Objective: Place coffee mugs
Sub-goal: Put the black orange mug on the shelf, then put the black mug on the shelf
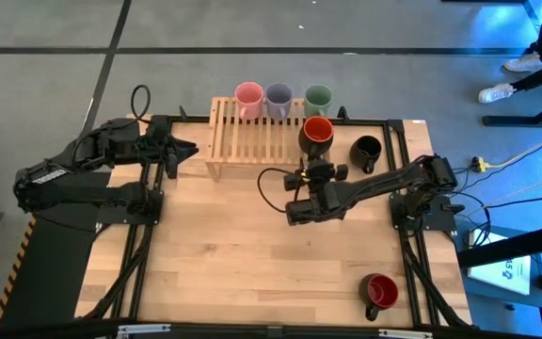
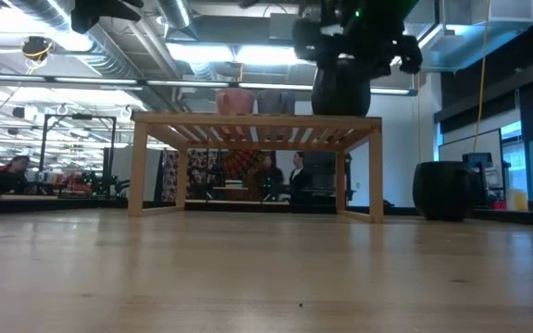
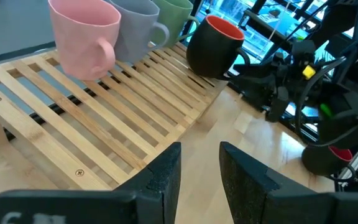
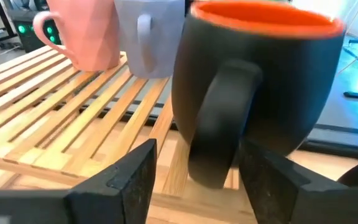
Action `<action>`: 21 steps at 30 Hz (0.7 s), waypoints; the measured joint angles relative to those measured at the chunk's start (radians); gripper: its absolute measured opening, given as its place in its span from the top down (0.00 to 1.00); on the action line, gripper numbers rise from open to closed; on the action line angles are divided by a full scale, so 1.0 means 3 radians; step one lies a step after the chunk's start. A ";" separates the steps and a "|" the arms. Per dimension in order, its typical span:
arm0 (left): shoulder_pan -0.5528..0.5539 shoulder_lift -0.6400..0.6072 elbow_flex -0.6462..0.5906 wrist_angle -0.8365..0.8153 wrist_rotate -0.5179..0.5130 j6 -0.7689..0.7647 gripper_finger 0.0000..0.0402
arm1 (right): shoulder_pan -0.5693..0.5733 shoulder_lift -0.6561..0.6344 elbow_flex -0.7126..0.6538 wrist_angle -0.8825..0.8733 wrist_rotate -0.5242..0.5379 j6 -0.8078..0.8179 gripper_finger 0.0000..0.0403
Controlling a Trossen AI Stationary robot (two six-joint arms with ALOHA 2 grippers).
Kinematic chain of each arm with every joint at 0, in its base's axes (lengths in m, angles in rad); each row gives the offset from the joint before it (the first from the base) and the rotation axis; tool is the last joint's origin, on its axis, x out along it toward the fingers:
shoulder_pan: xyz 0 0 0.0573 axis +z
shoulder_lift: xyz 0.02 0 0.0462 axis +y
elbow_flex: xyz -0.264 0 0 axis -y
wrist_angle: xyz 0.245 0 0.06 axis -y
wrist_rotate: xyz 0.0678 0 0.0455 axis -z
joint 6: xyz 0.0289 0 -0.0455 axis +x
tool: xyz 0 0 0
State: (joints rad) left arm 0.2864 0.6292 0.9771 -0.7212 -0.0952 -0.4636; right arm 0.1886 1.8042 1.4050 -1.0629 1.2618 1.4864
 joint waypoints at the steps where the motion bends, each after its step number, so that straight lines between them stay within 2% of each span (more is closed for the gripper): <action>1: 0.0000 0.0000 0.0000 0.0000 0.0000 -0.0011 0.74 | 0.0001 -0.0001 0.0055 -0.0075 -0.0002 0.0000 0.47; 17: 0.0000 0.0000 0.0000 -0.0001 0.0000 -0.0019 0.74 | 0.0036 -0.0003 0.1101 -0.1183 -0.0218 -0.0021 0.47; 21: 0.0000 0.0000 0.0000 -0.0003 0.0001 -0.0018 0.74 | 0.0143 -0.0003 0.1526 -0.1228 -0.0409 -0.0593 0.47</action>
State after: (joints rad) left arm 0.2863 0.6292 0.9771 -0.7219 -0.0948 -0.4690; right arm 0.2316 1.8034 1.8628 -1.4314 1.1390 1.3086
